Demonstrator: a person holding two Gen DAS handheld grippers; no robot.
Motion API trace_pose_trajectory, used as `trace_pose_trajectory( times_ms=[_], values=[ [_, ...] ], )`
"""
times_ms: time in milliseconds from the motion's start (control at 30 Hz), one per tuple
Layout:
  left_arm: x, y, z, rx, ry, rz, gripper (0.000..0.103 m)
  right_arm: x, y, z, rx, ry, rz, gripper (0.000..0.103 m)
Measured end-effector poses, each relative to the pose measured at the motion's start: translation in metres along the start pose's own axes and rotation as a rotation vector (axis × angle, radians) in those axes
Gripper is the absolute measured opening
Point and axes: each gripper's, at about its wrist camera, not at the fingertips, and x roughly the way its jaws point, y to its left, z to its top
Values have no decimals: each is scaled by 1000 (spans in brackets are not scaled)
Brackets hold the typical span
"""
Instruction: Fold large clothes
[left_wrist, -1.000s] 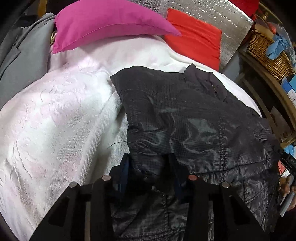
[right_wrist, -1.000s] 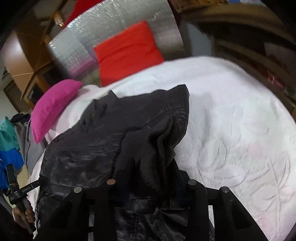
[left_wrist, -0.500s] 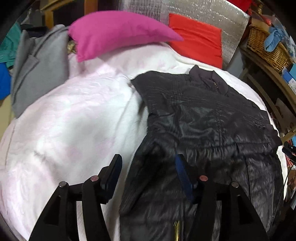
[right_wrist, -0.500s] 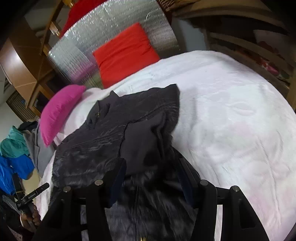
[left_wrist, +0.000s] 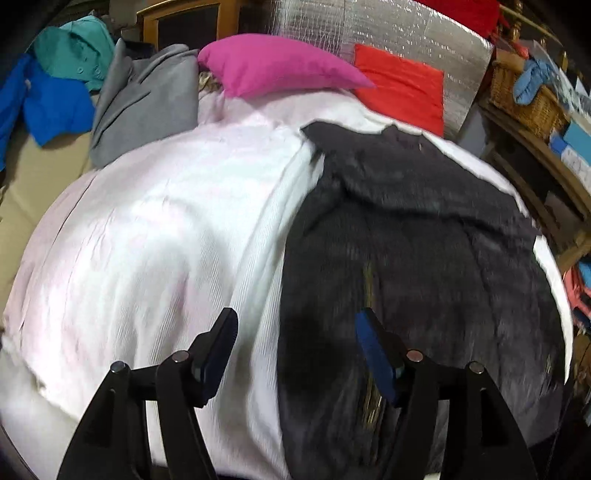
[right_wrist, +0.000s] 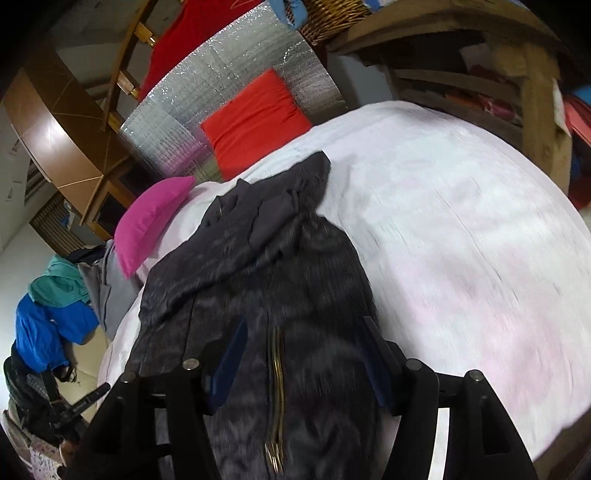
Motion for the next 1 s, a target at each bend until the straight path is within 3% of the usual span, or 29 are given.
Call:
trace_pose_trajectory(
  times_ms=[200,367,567,633,767,867,933,967,1000],
  values=[
    [-19,5,-33,-31,9,-32,68,-32,-17,-39,33,44,-1,66],
    [-17,8,-45,-73,107,-51,70,-37,-25,-70,35,146,8,66],
    [-7,9,-57,-121,242,-60,72,-16,-19,-95,19,278,-3,66],
    [-2,10,-62,-156,289,-94,72,-8,-16,-101,10,305,-26,66],
    [7,9,-69,-182,325,-131,72,12,-11,-112,18,346,-34,66],
    [10,6,-75,-166,328,-112,71,18,3,-120,-68,327,-63,50],
    [10,4,-79,-170,327,-127,51,14,10,-121,-112,311,-71,34],
    [10,3,-82,-171,330,-152,34,11,11,-121,-122,302,-63,30],
    [9,2,-83,-164,330,-159,34,9,13,-122,-128,295,-54,29]
  ],
)
